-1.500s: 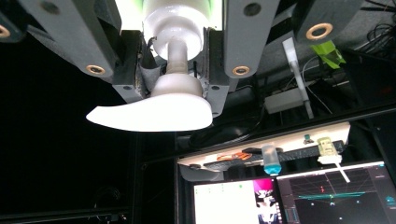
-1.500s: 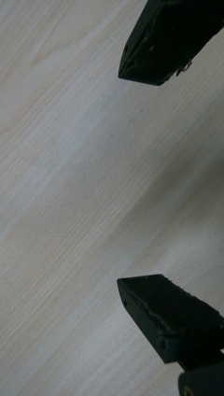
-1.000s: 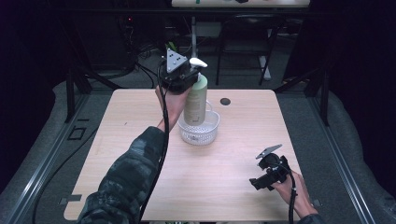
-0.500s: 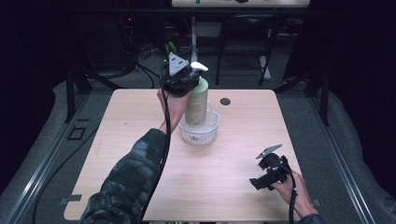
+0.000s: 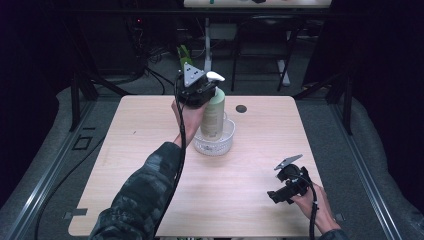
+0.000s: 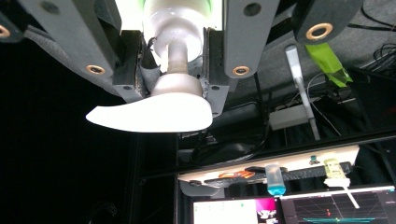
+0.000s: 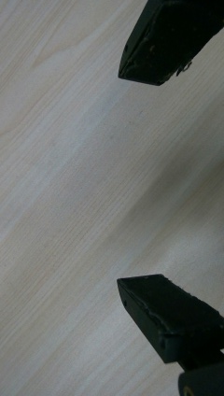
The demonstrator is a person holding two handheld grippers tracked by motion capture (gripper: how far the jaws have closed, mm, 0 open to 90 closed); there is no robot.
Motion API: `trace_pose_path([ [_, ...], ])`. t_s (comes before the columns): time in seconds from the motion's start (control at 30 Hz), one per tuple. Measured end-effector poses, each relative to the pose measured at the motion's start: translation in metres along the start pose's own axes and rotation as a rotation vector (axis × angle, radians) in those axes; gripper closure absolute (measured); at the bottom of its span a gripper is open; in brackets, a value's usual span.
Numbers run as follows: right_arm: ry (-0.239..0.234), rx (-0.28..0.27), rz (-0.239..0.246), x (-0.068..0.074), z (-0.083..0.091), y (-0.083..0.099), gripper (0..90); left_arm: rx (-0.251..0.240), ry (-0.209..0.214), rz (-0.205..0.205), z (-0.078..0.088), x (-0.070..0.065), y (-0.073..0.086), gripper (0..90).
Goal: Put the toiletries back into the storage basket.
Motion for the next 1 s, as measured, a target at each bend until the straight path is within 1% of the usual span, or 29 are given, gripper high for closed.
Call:
trace_pose_path([
  [0.07,-0.001,0.0,0.0,0.0,0.0,0.0,1.4,-0.003,0.0,0.008,-0.001,-0.001,0.002,67.1],
  [0.2,-0.001,0.0,0.0,0.0,0.0,0.0,1.5,0.012,0.006,0.008,-0.005,-0.002,0.007,67.1],
  [0.33,-0.002,0.001,0.002,0.0,0.0,0.0,1.5,0.009,0.003,0.012,-0.008,-0.004,0.01,67.1],
  [0.5,-0.002,0.001,0.002,0.0,0.0,0.001,1.5,0.013,-0.002,0.006,-0.012,-0.005,0.012,67.2],
  [0.67,-0.003,0.0,0.0,0.0,0.0,0.0,1.4,0.01,-0.011,0.013,-0.015,-0.004,0.014,67.2],
  [0.83,-0.003,0.0,0.001,0.0,0.0,0.001,1.5,0.009,-0.025,0.006,-0.017,-0.002,0.015,67.2],
  [1.0,-0.003,-0.002,0.001,0.0,0.0,0.0,1.5,0.014,-0.029,0.015,-0.017,0.001,0.018,67.2],
])
Point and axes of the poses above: each handheld gripper's, and its own axes: z roughly backward along the jaws, y roughly out of its underside, x roughly to its left, the point moved 6 cm from there along -z, roughly forward along the jaws, and after that the axes turned 10 degrees about z, right-handed, at the moved point
